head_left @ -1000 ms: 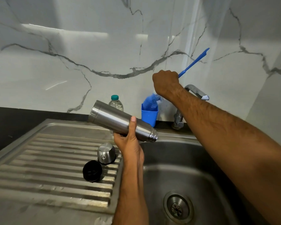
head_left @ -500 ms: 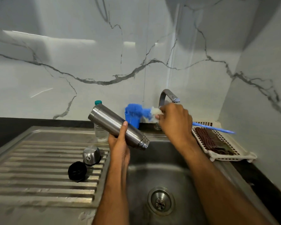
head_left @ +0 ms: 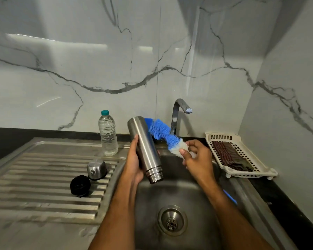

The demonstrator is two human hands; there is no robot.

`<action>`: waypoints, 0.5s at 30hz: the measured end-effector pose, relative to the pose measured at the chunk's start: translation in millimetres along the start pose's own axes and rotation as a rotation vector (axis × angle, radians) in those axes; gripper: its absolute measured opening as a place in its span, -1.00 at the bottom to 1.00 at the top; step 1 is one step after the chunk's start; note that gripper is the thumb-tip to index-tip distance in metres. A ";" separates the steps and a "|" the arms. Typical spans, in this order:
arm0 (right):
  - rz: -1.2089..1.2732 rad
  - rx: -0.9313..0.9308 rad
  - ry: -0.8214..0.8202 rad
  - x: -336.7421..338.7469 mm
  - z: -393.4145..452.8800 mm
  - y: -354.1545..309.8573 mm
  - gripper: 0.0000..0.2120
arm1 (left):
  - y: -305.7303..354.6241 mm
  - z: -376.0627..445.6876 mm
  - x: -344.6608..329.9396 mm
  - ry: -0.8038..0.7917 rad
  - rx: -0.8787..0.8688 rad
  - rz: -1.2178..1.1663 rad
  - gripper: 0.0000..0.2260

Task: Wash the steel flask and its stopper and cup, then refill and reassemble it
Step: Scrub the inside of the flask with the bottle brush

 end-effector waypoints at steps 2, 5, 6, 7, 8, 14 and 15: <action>-0.103 0.101 0.001 1.0 0.8 -2.9 -0.59 | -7.7 -1.8 -5.4 -0.035 0.060 0.088 -0.40; -0.160 0.189 0.055 7.2 2.8 -9.6 -0.46 | -19.7 -2.9 -11.1 -0.092 0.138 0.225 -0.28; -0.175 0.209 0.079 8.9 3.2 -11.6 -0.50 | -21.3 -3.5 -12.8 -0.113 0.148 0.251 -0.26; -0.200 0.225 0.105 11.2 3.9 -11.7 -0.52 | -23.2 -3.6 -14.7 -0.137 0.155 0.273 -0.25; -0.223 0.240 0.126 13.6 4.7 -10.7 -0.53 | -24.9 -4.0 -17.0 -0.159 0.160 0.289 -0.24; -0.300 0.394 0.076 13.7 -2.8 3.0 -0.59 | -27.4 -1.0 -12.1 -0.135 0.160 0.310 -0.25; -0.314 0.440 0.040 11.9 -6.7 5.2 -0.60 | -24.1 0.5 -9.9 -0.121 0.141 0.308 -0.27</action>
Point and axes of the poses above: each hand's wrist, its own z-axis towards the middle knuckle, its own x-axis out of the back of the hand, y = z × x, the point moved 7 cm from there along z, towards the middle knuckle, and after that the axes turned 11 degrees about z, right-handed, at the moved point
